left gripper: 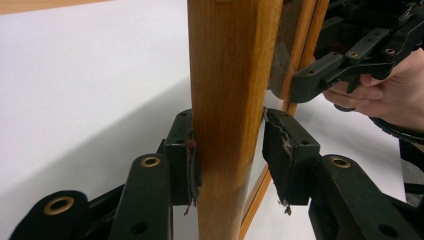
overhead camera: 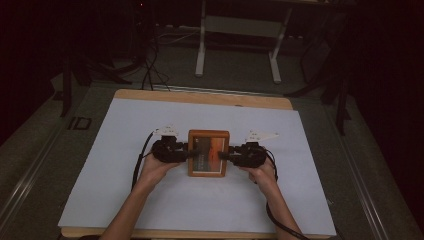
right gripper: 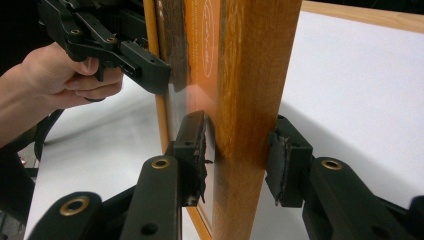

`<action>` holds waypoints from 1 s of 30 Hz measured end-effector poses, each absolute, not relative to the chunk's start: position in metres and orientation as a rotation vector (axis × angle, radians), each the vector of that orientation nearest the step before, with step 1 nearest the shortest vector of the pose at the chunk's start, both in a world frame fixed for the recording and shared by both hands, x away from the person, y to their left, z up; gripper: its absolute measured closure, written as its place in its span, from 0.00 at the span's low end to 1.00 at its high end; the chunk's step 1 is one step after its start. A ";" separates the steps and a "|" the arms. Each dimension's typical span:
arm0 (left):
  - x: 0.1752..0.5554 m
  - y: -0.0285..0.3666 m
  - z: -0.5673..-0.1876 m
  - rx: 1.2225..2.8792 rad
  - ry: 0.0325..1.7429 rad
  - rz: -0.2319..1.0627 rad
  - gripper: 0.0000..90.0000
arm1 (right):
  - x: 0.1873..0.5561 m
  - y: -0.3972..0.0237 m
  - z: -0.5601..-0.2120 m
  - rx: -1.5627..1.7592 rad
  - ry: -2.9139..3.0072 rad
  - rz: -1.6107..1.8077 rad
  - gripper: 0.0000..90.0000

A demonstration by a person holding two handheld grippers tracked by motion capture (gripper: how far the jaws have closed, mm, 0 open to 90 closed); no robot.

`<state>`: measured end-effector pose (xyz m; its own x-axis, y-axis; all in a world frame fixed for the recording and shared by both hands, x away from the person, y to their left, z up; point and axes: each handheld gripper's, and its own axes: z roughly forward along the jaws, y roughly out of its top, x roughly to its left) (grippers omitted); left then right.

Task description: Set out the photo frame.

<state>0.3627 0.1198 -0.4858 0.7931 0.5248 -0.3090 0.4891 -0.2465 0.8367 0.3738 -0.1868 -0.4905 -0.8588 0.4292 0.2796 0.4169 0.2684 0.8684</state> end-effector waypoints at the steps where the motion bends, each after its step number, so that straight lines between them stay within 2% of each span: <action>1: 0.363 0.119 -0.487 1.888 0.772 0.042 0.65 | 0.374 -0.187 -0.492 0.838 2.495 1.691 0.70; 30: 0.370 0.111 -0.495 1.849 0.792 0.087 0.62 | 0.379 -0.192 -0.499 0.915 2.446 1.723 0.70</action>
<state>0.3695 0.1112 -0.4950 0.7761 0.5553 -0.2989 0.4770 -0.2069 0.8542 0.3791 -0.1917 -0.4986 -0.8289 0.4646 0.3116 0.4498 0.2225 0.8649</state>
